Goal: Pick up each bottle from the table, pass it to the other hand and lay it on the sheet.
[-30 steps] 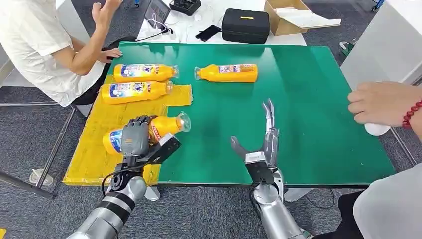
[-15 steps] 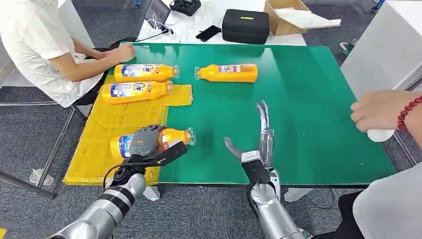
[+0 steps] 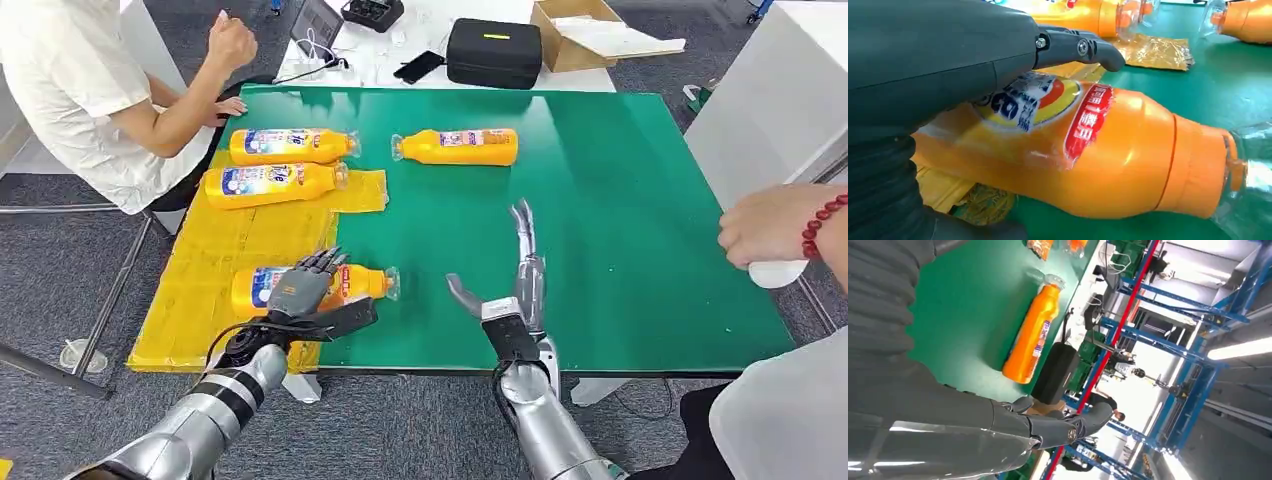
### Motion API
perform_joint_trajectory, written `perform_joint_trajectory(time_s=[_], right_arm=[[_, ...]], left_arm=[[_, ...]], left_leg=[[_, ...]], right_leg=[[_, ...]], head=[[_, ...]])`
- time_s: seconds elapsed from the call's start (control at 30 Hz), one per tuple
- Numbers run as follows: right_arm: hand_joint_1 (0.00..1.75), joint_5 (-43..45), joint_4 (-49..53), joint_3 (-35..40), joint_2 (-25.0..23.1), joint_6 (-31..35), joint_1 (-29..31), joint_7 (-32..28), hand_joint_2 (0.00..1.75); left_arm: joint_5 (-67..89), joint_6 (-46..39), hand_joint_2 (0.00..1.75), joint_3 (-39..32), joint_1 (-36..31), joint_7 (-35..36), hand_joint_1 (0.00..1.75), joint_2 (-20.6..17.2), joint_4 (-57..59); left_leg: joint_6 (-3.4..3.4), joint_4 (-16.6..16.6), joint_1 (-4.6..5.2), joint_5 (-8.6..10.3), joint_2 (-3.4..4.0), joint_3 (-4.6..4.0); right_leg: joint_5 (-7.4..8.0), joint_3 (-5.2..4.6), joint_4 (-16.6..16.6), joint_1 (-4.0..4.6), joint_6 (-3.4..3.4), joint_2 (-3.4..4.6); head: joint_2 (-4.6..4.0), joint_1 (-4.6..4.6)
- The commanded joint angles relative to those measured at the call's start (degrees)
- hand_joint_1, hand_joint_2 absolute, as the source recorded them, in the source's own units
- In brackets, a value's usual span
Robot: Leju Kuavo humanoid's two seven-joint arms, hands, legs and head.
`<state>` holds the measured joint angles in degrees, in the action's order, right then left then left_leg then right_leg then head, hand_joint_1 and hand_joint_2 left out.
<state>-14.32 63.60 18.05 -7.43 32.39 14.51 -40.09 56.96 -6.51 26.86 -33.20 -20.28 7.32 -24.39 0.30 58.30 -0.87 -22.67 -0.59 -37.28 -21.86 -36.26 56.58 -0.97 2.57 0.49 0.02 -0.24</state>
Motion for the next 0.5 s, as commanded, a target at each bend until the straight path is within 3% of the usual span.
perform_joint_trajectory(time_s=[0.03,0.37,0.5], right_arm=[[0.00,1.11,-4.56,1.39,0.83,0.11,3.07,0.09,1.75],[0.00,1.31,-4.93,1.83,0.96,0.43,3.21,0.09,1.75],[0.00,1.63,-4.41,1.86,1.31,1.22,2.72,0.09,1.75]], left_arm=[[-0.38,3.50,1.75,3.39,-0.73,-1.39,0.00,-2.36,4.10],[-1.45,3.14,1.75,3.12,-0.47,-2.97,0.00,-2.38,3.11],[-5.18,-0.05,1.75,1.03,0.69,-7.04,0.00,-1.17,-0.52]], left_leg=[[0.02,-0.04,0.00,-0.13,0.25,0.33],[0.03,-0.04,0.01,-0.07,0.17,0.26],[0.03,-0.03,-0.01,-0.10,0.18,0.29]], right_leg=[[-0.06,0.25,-0.04,0.04,-0.12,0.16],[-0.02,0.20,-0.05,0.01,-0.08,0.11],[-0.04,0.24,-0.05,0.04,-0.10,0.10]], head=[[-0.02,-0.02],[-0.02,0.00],[-0.02,0.00]])
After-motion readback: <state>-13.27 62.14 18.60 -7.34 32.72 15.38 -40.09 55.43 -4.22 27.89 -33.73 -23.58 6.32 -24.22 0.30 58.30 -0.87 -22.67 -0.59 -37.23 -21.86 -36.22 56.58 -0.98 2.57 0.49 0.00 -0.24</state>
